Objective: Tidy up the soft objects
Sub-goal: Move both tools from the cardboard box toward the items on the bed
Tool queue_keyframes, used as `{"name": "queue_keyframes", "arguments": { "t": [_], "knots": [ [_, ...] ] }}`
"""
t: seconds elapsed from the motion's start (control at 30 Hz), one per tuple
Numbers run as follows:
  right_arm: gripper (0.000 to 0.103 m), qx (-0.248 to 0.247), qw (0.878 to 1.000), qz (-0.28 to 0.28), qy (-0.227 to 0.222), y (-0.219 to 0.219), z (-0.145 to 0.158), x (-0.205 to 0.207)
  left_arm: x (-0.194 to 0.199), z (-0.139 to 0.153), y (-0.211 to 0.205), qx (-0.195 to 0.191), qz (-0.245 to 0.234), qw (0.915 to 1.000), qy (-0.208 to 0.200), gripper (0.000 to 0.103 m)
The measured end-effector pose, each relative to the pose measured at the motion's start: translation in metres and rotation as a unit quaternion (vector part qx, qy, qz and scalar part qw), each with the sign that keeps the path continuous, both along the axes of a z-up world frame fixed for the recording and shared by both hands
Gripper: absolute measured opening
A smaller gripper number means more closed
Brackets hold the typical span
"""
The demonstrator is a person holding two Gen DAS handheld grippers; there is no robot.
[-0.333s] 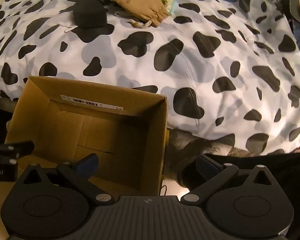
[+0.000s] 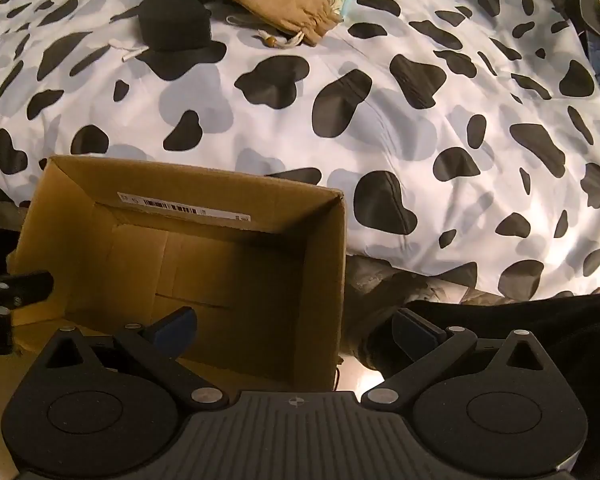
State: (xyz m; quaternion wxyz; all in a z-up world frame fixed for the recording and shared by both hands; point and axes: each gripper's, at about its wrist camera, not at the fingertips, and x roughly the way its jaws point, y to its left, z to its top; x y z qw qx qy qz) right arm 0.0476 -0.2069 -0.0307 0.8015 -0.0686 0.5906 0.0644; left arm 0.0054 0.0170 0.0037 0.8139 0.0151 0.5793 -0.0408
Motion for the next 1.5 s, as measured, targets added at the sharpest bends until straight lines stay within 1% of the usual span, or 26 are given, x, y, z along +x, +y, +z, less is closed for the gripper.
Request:
{"name": "queue_keyframes", "arguments": {
  "t": [0.13,0.27,0.4,0.53,0.63,0.83,0.97,1.03,1.1,1.17,1.23,1.37,1.5],
  "knots": [
    [0.103,-0.009,1.000,0.008,-0.002,0.022,0.005,-0.015,0.001,0.001,0.000,-0.009,0.002,1.0000,0.002,0.103],
    [0.103,-0.012,1.000,0.008,-0.002,0.031,0.007,-0.021,0.002,-0.001,-0.001,-0.011,-0.004,0.9999,0.003,0.103],
    [0.103,-0.022,1.000,0.016,-0.004,0.032,0.007,-0.021,0.002,-0.002,-0.007,-0.006,-0.013,0.9999,0.002,0.103],
    [0.103,-0.022,1.000,0.019,-0.008,0.030,0.009,-0.024,0.001,0.003,-0.004,-0.014,-0.005,0.9998,-0.014,0.103],
    [0.103,-0.019,1.000,0.016,-0.010,0.027,0.011,-0.025,0.001,0.004,-0.002,-0.018,0.002,0.9997,-0.018,0.103],
    [0.103,0.009,1.000,0.019,-0.016,0.026,0.018,-0.026,-0.001,0.002,0.003,-0.016,0.017,0.9996,-0.016,0.103],
    [0.103,0.040,0.999,0.021,-0.023,0.024,0.025,-0.025,-0.001,0.003,0.005,-0.014,0.024,0.9994,-0.019,0.103],
    [0.103,0.057,0.998,0.021,-0.028,0.023,0.028,-0.025,-0.001,0.003,0.006,-0.018,0.020,0.9995,-0.017,0.103],
    [0.103,0.071,0.996,0.017,-0.041,0.021,0.031,-0.025,0.000,0.003,0.006,-0.026,0.021,0.9993,-0.016,0.103],
    [0.103,0.074,0.996,0.012,-0.055,0.020,0.034,-0.025,0.001,0.004,0.007,-0.034,0.027,0.9989,-0.017,0.103],
    [0.103,0.079,0.995,0.014,-0.057,0.019,0.036,-0.024,0.002,0.005,0.008,-0.039,0.032,0.9986,-0.018,0.103],
    [0.103,0.079,0.995,0.014,-0.057,0.015,0.037,-0.022,0.002,0.006,0.006,-0.041,0.036,0.9983,-0.020,0.103],
    [0.103,0.085,0.994,0.009,-0.073,0.010,0.042,-0.020,0.003,0.007,0.004,-0.045,0.034,0.9982,-0.022,0.103]
  ]
}}
